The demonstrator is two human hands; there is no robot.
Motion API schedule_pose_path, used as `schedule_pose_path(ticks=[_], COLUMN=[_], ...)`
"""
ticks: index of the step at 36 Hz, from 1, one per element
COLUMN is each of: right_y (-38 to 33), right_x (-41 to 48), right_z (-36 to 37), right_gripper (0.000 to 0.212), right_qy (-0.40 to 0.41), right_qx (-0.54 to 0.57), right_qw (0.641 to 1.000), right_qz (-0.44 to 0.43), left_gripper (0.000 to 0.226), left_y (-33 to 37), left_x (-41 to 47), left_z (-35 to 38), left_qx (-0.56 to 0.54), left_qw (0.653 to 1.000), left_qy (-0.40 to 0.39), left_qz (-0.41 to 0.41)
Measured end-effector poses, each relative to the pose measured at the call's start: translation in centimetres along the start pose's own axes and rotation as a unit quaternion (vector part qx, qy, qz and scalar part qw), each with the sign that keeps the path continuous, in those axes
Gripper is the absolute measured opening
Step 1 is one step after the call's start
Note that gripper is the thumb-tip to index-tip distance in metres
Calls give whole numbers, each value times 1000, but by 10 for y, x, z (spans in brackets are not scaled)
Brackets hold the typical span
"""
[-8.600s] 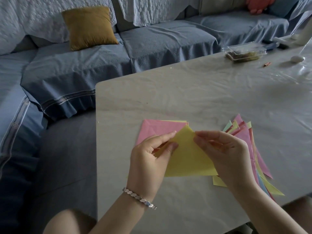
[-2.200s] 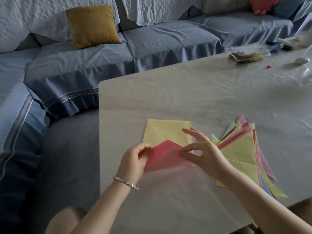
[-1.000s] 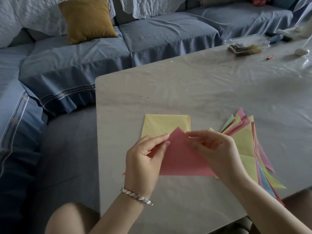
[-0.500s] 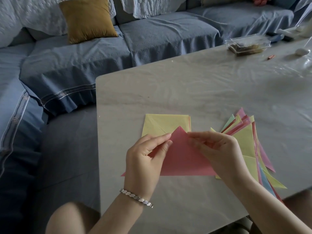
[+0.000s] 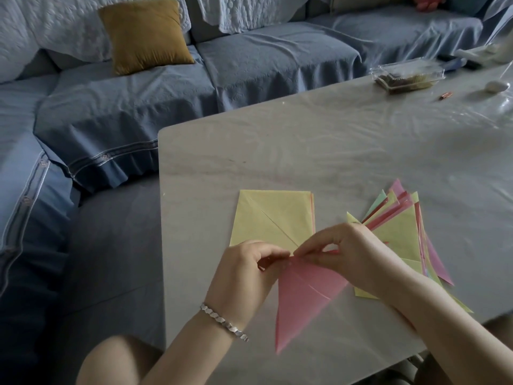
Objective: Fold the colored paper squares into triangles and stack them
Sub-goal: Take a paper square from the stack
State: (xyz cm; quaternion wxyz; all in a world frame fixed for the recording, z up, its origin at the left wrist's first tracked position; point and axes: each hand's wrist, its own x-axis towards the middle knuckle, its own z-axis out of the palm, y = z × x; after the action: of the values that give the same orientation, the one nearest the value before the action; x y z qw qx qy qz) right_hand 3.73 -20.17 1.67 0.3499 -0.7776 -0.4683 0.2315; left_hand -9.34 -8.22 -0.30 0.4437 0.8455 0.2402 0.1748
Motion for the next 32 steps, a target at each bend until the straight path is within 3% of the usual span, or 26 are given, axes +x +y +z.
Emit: schedule_pose_path(ticks=[2, 5, 7, 11, 13, 15, 17, 22, 25, 28, 32], right_y=[1, 12, 20, 37, 46, 58, 66, 87, 93, 88, 91], right_x=[6, 16, 20, 22, 20, 15, 8, 6, 15, 37, 70], right_z=[2, 13, 25, 55, 68, 78, 84, 88, 82, 75, 70], right_gripper=[14, 10, 12, 27, 38, 50, 57, 30, 27, 48, 38], right_qy=[-7, 130, 187, 86, -16, -59, -64, 11, 19, -36, -41], right_qx=[-55, -163, -180, -173, -180, -203, -243, -344, -367, -293, -295], right_qw=[998, 971, 957, 974, 980, 975, 967, 939, 930, 955, 954], right_qz=[-21, -118, -127, -118, -84, -70, -54, -10, 8, 18, 30], left_gripper=[11, 22, 21, 19, 25, 24, 20, 19, 22, 23, 21], left_y=[-1, -6, -15, -41, -55, -62, -68, -77, -80, -83, -85], left_x=[1, 6, 12, 29, 35, 37, 37, 35, 35, 36, 39], left_z=[1, 3, 6, 20, 28, 31, 32, 32, 33, 34, 31], left_qx=[-8, -60, -126, -188, -142, -90, -51, 3, 12, 7, -6], left_qw=[999, 992, 974, 936, 944, 951, 954, 959, 959, 959, 959], left_qy=[7, 69, 118, 163, 166, 158, 151, 123, 120, 121, 103], left_qz=[-36, -90, -147, -248, -249, -252, -255, -257, -256, -255, -265])
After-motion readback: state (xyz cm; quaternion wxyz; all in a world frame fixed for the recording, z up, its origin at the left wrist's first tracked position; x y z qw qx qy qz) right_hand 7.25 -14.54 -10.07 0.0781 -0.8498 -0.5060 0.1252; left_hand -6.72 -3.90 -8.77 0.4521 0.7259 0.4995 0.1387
